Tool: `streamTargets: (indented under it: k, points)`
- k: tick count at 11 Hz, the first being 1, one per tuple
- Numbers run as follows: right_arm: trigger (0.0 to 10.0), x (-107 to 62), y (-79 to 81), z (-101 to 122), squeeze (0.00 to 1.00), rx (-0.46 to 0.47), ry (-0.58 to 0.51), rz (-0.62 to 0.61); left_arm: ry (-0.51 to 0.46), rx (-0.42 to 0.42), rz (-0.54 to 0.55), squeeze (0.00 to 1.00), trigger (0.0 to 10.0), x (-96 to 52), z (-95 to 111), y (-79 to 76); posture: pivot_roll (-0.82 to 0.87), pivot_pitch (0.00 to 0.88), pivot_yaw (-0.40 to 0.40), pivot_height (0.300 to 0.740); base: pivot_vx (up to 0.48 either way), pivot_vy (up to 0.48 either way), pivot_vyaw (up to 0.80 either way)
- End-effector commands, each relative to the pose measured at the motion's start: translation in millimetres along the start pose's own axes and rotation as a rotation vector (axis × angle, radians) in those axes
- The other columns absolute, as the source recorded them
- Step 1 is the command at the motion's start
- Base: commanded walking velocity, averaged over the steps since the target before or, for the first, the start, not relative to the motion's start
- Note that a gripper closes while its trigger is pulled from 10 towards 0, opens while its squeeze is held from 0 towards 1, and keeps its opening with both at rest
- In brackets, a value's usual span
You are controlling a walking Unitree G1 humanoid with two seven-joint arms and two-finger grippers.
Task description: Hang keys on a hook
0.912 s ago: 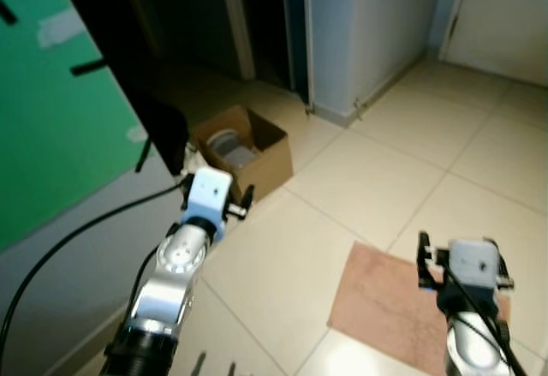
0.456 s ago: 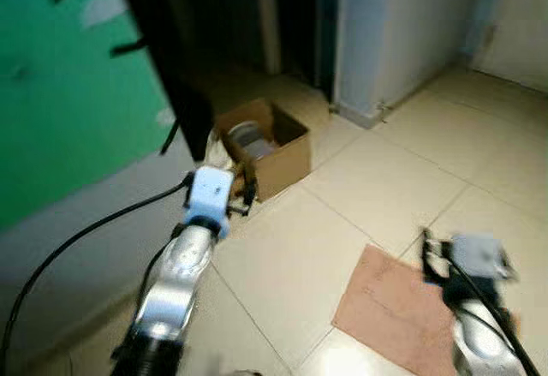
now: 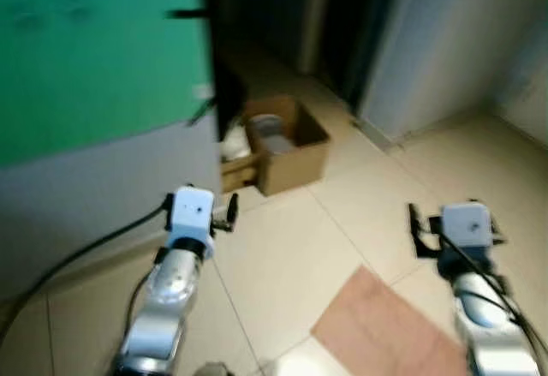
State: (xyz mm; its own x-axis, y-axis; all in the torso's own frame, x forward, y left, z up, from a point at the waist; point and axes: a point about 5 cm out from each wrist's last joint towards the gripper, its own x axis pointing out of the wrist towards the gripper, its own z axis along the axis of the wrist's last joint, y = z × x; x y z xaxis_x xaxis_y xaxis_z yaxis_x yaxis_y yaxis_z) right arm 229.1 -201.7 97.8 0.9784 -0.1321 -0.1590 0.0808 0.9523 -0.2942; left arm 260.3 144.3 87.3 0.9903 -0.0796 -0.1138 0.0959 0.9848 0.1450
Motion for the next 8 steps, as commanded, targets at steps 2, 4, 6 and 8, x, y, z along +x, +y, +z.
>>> streamTargets:
  k: [2, 4, 6, 8]
  points:
    - [10.0, -0.9, -2.2, 3.7, 1.00, -0.004, 0.001, 0.008, -0.012, 0.011, 0.006, 0.00, 10.0, -4.3, 3.5, 0.0, -0.15, 0.027, -0.124, 0.740, 0.000, 0.000, 0.80]
    - [10.0, -1.4, -1.2, -0.8, 1.00, 0.113, 0.010, -0.005, -0.006, 0.022, 0.005, 0.00, 10.0, -5.5, 5.9, 6.1, -0.11, 0.027, -0.058, 0.740, 0.000, 0.000, 0.40]
    - [10.0, -1.5, 1.0, -0.2, 1.00, 0.143, -0.012, -0.011, -0.016, 0.074, -0.003, 0.00, 10.0, -2.1, 6.3, 9.9, -0.11, 0.026, -0.027, 0.740, 0.000, 0.000, 0.00]
    - [10.0, -3.0, -4.1, -0.4, 0.00, 0.148, -0.072, -0.124, -0.028, 0.062, -0.045, 0.00, 10.0, 7.0, 10.9, 12.2, -0.14, 0.024, 0.076, 0.740, 0.000, 0.000, 0.00]
